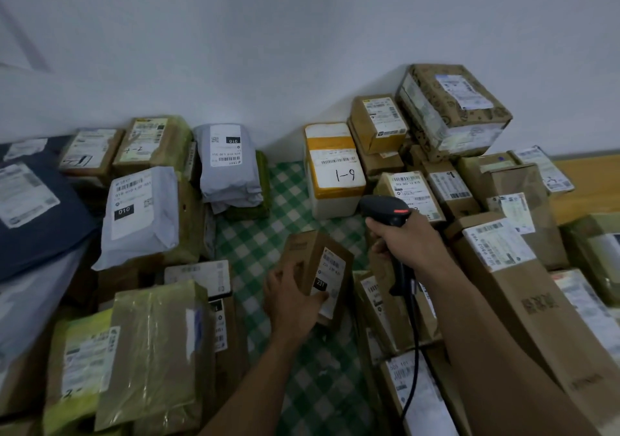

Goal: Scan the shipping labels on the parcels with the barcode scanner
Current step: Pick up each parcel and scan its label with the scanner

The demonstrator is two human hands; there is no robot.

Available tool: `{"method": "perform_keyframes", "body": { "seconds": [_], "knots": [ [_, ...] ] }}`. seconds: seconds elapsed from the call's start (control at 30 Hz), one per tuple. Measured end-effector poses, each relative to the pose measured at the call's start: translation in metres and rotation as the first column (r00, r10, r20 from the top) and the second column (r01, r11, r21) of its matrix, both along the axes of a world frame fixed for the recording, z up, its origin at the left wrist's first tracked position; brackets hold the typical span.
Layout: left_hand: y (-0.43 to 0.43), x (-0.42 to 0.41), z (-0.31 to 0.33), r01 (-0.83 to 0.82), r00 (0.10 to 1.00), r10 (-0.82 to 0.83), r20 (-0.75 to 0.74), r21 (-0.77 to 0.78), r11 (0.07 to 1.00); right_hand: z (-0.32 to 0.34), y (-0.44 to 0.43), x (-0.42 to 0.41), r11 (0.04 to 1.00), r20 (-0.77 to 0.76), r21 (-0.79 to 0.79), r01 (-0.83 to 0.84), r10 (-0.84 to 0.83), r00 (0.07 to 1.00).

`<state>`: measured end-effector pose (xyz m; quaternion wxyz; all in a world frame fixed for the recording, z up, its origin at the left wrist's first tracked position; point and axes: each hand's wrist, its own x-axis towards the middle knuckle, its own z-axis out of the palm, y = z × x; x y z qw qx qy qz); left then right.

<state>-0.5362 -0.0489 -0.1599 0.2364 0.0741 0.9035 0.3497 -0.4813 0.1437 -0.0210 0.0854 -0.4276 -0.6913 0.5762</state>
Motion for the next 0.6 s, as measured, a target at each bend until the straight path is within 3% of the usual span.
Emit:
{"method": "perform_keyframes", "body": {
  "seconds": [0.13,0.3,0.5,0.6],
  "knots": [
    [-0.007,-0.007,-0.004,-0.004,0.985,-0.003,0.172,0.039,0.999,0.0,0.0,0.001,1.0,0.001,-0.005,0.004,-0.004,1.0],
    [-0.012,-0.02,0.004,-0.077,0.921,-0.024,0.389,0.243,0.967,-0.001,0.001,0.002,0.999,-0.002,-0.033,0.037,-0.037,0.999],
    [-0.02,-0.016,0.016,-0.278,0.911,0.127,0.393,0.357,0.892,0.003,0.0,0.004,0.999,0.01,-0.021,0.031,-0.03,0.999],
    [-0.028,-0.02,0.04,-0.31,0.932,0.164,0.324,0.473,0.825,0.01,-0.004,0.007,1.0,0.026,0.007,0.013,-0.013,1.0]
  ]
}}
